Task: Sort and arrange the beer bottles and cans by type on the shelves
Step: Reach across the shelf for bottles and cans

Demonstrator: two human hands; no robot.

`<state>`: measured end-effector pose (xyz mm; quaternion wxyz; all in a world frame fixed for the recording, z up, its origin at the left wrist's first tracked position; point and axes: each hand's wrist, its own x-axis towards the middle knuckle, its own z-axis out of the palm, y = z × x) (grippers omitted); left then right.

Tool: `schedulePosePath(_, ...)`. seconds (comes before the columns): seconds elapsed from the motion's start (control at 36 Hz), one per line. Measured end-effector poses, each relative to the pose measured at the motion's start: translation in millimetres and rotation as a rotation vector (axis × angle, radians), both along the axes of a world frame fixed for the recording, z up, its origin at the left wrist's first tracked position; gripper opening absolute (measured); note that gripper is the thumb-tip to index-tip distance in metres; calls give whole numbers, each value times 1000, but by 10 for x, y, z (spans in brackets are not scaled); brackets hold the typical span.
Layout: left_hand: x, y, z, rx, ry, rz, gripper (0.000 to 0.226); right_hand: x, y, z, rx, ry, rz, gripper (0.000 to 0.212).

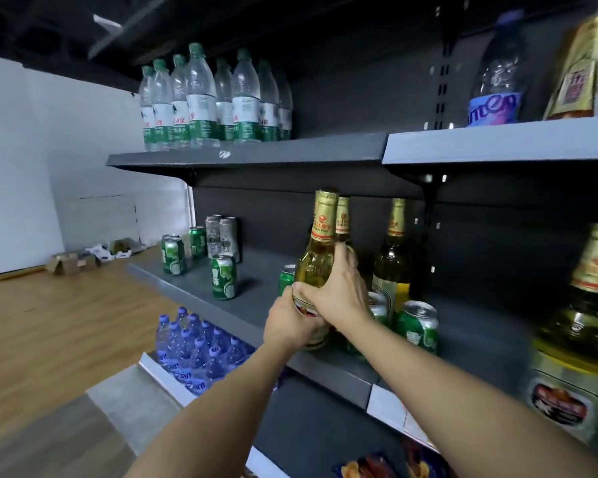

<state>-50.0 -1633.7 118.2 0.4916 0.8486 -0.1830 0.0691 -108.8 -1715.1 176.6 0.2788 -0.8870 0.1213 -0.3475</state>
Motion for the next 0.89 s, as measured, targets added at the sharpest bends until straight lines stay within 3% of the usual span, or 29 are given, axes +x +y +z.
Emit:
schedulePosePath(0.28,780,16,-125,49,33,-121,60,680,117,-51,-70,86,-212,89)
schedulePosePath(0.42,1047,-10,-174,64,97,-201,78,941,156,-102,-43,80,-304,95)
schedulePosePath(0.58,1121,-29,-226,142,86,-251,59,1048,211,-182,-95,79,-395,92)
schedulePosePath(0.89,1056,-16,-352,144,29,-243,51,1027,305,-300,-153,66,-506,96)
